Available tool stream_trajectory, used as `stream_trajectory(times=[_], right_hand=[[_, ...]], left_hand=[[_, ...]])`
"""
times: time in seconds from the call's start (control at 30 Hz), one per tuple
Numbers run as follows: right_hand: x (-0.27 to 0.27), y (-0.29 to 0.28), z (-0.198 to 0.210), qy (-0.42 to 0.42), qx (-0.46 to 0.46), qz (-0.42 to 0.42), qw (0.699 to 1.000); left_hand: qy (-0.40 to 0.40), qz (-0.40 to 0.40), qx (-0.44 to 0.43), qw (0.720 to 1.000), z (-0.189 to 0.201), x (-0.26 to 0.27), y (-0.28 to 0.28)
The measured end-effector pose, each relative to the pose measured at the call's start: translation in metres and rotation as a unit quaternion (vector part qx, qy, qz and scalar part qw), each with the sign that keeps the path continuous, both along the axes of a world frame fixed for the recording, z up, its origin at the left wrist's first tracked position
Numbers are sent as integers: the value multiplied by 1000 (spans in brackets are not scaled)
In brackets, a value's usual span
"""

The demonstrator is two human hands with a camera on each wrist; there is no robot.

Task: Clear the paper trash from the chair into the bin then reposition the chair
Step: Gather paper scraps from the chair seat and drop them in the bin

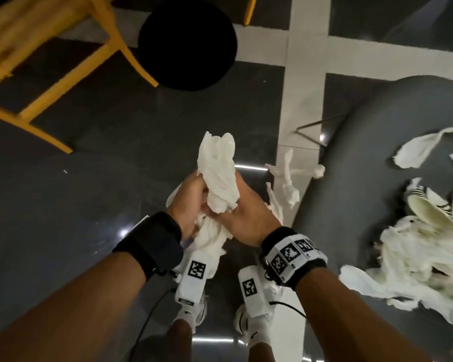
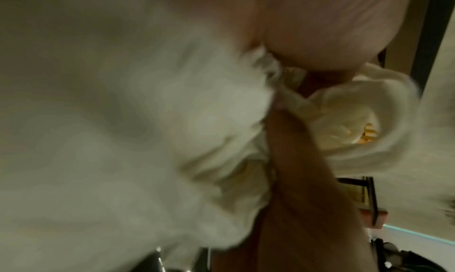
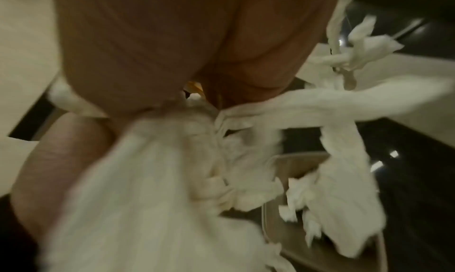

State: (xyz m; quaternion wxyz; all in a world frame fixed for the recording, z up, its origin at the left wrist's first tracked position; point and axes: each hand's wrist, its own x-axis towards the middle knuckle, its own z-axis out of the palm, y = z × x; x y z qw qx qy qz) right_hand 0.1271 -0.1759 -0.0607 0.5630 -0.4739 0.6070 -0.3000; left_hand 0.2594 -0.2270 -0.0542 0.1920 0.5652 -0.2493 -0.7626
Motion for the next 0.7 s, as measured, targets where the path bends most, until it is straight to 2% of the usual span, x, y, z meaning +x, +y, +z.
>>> stream_trajectory(times=[0.07,0.1,0.17,0.23,0.3,0.43,0.53,0.6,0.67,0.7], right_hand=[[16,-2,-23,4,9,-35,999],[22,-4,-35,18,5,-63,998],[29,-6,-56,47,21,-88,995],[32,-10,-75,88,60,-99,989],[34,-13,-93,126,82,-120,981],[49,-19,-132,173,57,-118,976],[66,-21,-159,206,44,-96,973],[76,-21,-176,212,46,-68,974],[80,-23,-193,211,101,18,972],[79,-23,-203,238,146,94,955]], left_hand=[[-21,-21,-10,1000,-12,16,-5],[-43,-58,-36,997,-19,23,-7],[-93,-117,-88,985,-36,37,-13],[-137,-162,-103,972,-59,54,-18],[-178,-186,-116,959,-86,72,-20],[-272,-210,-134,929,-136,104,-18],[-336,-212,-134,908,-173,123,-6],[-352,-189,-106,911,-194,130,3],[-352,-162,-98,916,-215,134,3],[-345,-159,-100,920,-228,134,3]])
